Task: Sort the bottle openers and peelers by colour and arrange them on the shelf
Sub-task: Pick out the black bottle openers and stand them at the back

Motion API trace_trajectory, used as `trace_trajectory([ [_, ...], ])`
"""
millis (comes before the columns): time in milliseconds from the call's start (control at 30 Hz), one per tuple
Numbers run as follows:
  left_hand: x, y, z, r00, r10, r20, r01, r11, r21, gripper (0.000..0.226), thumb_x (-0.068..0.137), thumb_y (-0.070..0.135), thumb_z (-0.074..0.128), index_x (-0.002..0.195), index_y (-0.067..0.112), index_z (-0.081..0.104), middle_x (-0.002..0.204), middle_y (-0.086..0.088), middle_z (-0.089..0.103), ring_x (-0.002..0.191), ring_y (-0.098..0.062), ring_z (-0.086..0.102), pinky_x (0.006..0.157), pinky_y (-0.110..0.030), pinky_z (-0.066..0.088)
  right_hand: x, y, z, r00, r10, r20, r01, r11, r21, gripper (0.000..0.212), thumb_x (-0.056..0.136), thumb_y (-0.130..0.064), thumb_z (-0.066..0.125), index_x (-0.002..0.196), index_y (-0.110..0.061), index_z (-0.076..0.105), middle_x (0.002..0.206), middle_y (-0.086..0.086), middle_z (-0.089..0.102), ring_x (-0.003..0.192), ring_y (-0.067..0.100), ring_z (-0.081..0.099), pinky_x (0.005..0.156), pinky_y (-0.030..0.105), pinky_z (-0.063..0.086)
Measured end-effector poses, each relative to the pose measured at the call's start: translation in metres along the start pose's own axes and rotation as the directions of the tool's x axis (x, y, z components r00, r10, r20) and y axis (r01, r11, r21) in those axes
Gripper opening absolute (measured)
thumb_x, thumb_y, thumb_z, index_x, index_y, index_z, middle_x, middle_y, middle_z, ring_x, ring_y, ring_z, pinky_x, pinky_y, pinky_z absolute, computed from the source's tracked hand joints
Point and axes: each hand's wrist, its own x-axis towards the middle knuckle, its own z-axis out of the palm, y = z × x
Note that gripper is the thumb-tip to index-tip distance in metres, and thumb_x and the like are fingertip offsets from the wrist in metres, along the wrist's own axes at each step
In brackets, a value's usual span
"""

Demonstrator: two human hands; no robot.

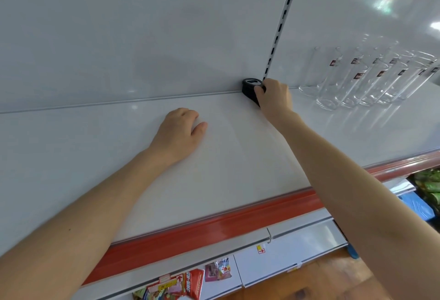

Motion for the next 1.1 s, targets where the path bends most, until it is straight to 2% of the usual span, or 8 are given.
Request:
trace_trajectory([
  [100, 0.0006, -0.0005, 0.001, 1.0, 0.01, -0.018, -0.011, 1.0, -0.005, 0.038, 0.095, 0.028, 0.045, 0.116, -0.002, 0.055, 0.124, -0.016, 0.053, 0.119, -0.028, 0.043, 0.096, -0.029, 0.029, 0.0026, 0.0014, 0.0017, 1.0, 0.006, -0.004, -0.006, 1.0, -0.001, 0.019, 0.094, -0.019, 0.04, 0.081, -0.006, 0.045, 0.098, 0.026, 0.059, 0.075, 0.029, 0.04, 0.063, 0.031, 0.027],
  [333, 0.0008, -0.0002, 0.0011, 1.0, 0.013, -0.024, -0.013, 1.0, -0.005, 0.038, 0.095, 0.027, 0.046, 0.119, -0.001, 0.054, 0.126, -0.015, 0.052, 0.121, -0.028, 0.042, 0.098, -0.029, 0.029, 0.0045, 0.0062, 0.0017, 1.0, -0.02, 0.004, 0.02, 0.999, 0.032, 0.028, 0.093, -0.019, 0.042, 0.097, 0.005, 0.055, 0.095, 0.023, 0.059, 0.08, 0.032, 0.045, 0.063, 0.032, 0.029],
  [533, 0.0001, -0.0001, 0.0004, 1.0, 0.006, -0.019, -0.006, 1.0, -0.01, 0.04, 0.095, 0.031, 0.046, 0.119, -0.001, 0.054, 0.126, -0.015, 0.053, 0.121, -0.029, 0.043, 0.099, -0.03, 0.029, 0.003, 0.0067, 0.0024, 0.997, -0.048, -0.053, 0.05, 0.998, 0.037, 0.022, 0.089, -0.012, 0.045, 0.084, 0.006, 0.054, 0.076, 0.019, 0.049, 0.07, 0.028, 0.04, 0.058, 0.03, 0.028],
  [633, 0.0001, 0.0002, -0.0004, 1.0, 0.009, -0.016, -0.009, 1.0, -0.008, 0.043, 0.094, 0.033, 0.045, 0.117, -0.001, 0.055, 0.125, -0.015, 0.053, 0.12, -0.029, 0.044, 0.098, -0.03, 0.029, 0.0025, 0.0064, 0.0034, 0.997, -0.032, -0.076, 0.034, 0.999, 0.021, 0.019, 0.089, -0.011, 0.044, 0.075, 0.0, 0.048, 0.072, 0.016, 0.046, 0.068, 0.028, 0.038, 0.056, 0.03, 0.025],
  [733, -0.0007, 0.0, -0.0002, 1.0, 0.001, -0.01, -0.001, 1.0, -0.011, 0.04, 0.095, 0.031, 0.046, 0.117, -0.002, 0.055, 0.124, -0.015, 0.053, 0.119, -0.029, 0.043, 0.097, -0.029, 0.029, 0.0003, 0.0067, 0.0042, 0.995, -0.032, -0.09, 0.036, 0.998, 0.044, 0.023, 0.09, -0.014, 0.045, 0.086, 0.005, 0.057, 0.077, 0.019, 0.055, 0.072, 0.032, 0.046, 0.057, 0.033, 0.035],
  [833, -0.0013, 0.0, -0.0011, 1.0, -0.001, 0.0, 0.001, 1.0, -0.017, 0.049, 0.092, 0.039, 0.042, 0.116, -0.001, 0.056, 0.123, -0.015, 0.054, 0.119, -0.029, 0.044, 0.097, -0.028, 0.029, -0.0009, 0.0072, 0.0039, 0.995, -0.043, -0.094, 0.052, 0.994, 0.093, 0.025, 0.09, -0.015, 0.047, 0.097, 0.003, 0.062, 0.09, 0.022, 0.063, 0.087, 0.038, 0.054, 0.073, 0.041, 0.046],
  [967, -0.0011, 0.001, -0.0014, 1.0, -0.004, -0.002, 0.004, 1.0, -0.008, 0.038, 0.095, 0.029, 0.046, 0.117, -0.001, 0.055, 0.125, -0.014, 0.053, 0.12, -0.028, 0.043, 0.098, -0.028, 0.028, 0.0, 0.0069, 0.004, 0.997, -0.04, -0.073, 0.047, 0.994, 0.101, 0.024, 0.089, -0.014, 0.047, 0.094, 0.004, 0.062, 0.089, 0.023, 0.063, 0.086, 0.038, 0.055, 0.068, 0.037, 0.044],
  [1100, -0.001, 0.0014, -0.0015, 1.0, 0.009, -0.014, -0.009, 1.0, -0.003, 0.037, 0.095, 0.027, 0.047, 0.118, -0.001, 0.055, 0.126, -0.015, 0.052, 0.121, -0.028, 0.042, 0.098, -0.027, 0.027, 0.0014, 0.0042, 0.0011, 0.999, -0.01, -0.054, 0.014, 0.996, 0.088, 0.023, 0.089, -0.014, 0.047, 0.091, 0.004, 0.063, 0.081, 0.019, 0.059, 0.074, 0.031, 0.049, 0.058, 0.029, 0.033],
])
